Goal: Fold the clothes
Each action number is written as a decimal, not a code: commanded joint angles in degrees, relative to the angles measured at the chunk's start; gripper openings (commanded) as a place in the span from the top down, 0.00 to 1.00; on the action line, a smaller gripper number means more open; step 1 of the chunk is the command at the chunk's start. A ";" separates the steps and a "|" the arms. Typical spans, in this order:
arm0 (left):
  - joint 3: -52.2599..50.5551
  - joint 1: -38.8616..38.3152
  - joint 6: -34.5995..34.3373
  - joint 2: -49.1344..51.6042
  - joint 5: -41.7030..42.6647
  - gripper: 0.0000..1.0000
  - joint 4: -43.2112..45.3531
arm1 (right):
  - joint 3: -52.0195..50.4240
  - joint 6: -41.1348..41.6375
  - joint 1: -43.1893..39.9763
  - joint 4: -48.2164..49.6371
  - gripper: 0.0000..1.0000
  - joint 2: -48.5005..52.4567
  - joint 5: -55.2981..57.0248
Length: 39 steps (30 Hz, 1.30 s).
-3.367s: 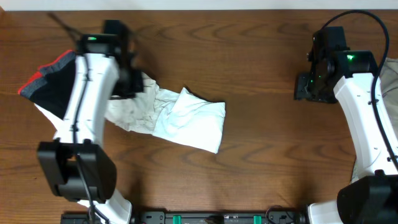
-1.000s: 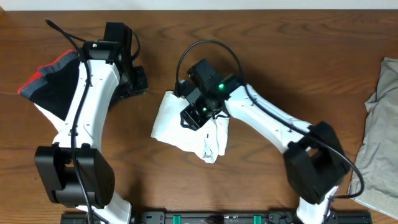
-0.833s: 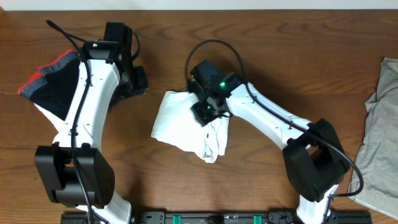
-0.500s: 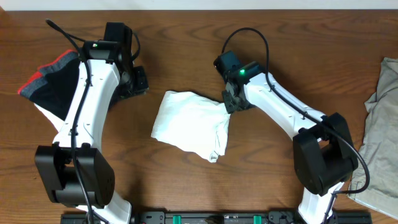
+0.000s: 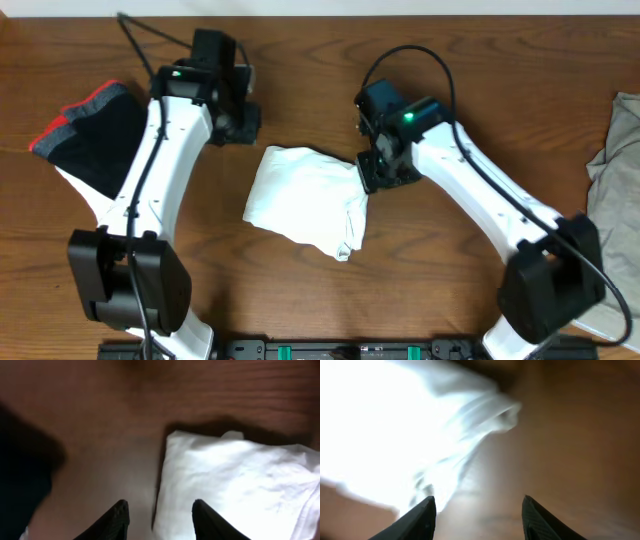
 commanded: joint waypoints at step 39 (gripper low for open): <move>-0.92 -4.72 -1.20 20.31 9.22 0.86 -17.14 | -26.23 0.61 2.60 45.59 0.43 -0.02 2.08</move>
